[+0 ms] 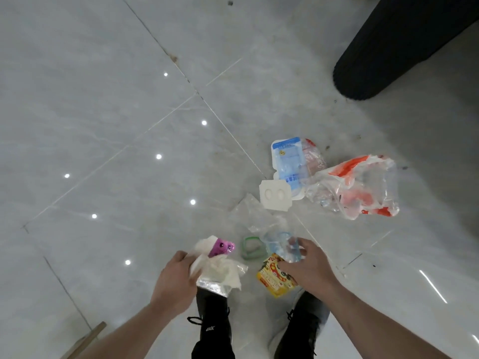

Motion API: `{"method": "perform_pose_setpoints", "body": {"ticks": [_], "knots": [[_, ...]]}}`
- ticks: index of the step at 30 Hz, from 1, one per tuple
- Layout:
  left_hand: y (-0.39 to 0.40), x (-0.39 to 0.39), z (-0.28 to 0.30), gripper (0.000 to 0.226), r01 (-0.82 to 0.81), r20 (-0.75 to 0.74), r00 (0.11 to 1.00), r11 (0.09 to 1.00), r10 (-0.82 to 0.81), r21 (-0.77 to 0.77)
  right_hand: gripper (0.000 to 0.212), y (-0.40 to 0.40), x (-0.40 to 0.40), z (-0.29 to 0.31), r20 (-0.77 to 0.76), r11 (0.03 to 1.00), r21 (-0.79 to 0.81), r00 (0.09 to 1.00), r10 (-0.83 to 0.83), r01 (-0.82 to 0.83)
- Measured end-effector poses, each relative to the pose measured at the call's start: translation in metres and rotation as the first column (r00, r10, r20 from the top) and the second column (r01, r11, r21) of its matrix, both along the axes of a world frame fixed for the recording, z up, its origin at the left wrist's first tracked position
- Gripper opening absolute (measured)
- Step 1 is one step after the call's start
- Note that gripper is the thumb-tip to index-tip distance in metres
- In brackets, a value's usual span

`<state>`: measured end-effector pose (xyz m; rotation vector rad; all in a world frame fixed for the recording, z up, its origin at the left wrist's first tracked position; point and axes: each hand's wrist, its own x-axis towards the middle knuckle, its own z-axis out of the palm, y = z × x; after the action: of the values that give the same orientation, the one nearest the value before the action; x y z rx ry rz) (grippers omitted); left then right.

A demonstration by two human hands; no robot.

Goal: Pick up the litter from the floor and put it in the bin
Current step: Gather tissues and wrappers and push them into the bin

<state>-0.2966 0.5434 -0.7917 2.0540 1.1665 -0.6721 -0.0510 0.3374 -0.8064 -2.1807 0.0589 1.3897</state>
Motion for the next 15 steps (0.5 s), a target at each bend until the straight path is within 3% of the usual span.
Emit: {"method": "perform_pose_setpoints", "body": {"ticks": [8,15], "knots": [[0.009,0.015,0.152,0.029,-0.198,0.051,0.980,0.978,0.195,0.066,0.066,-0.003,0.002,0.166,0.068,1.000,0.022,0.998,0.010,-0.012],[0.023,0.032,0.332,0.024,-0.344,0.088,0.938,0.931,0.335,0.123,0.063,0.025,0.015,0.347,0.143,0.995,0.056,0.987,0.070,-0.078]]}}
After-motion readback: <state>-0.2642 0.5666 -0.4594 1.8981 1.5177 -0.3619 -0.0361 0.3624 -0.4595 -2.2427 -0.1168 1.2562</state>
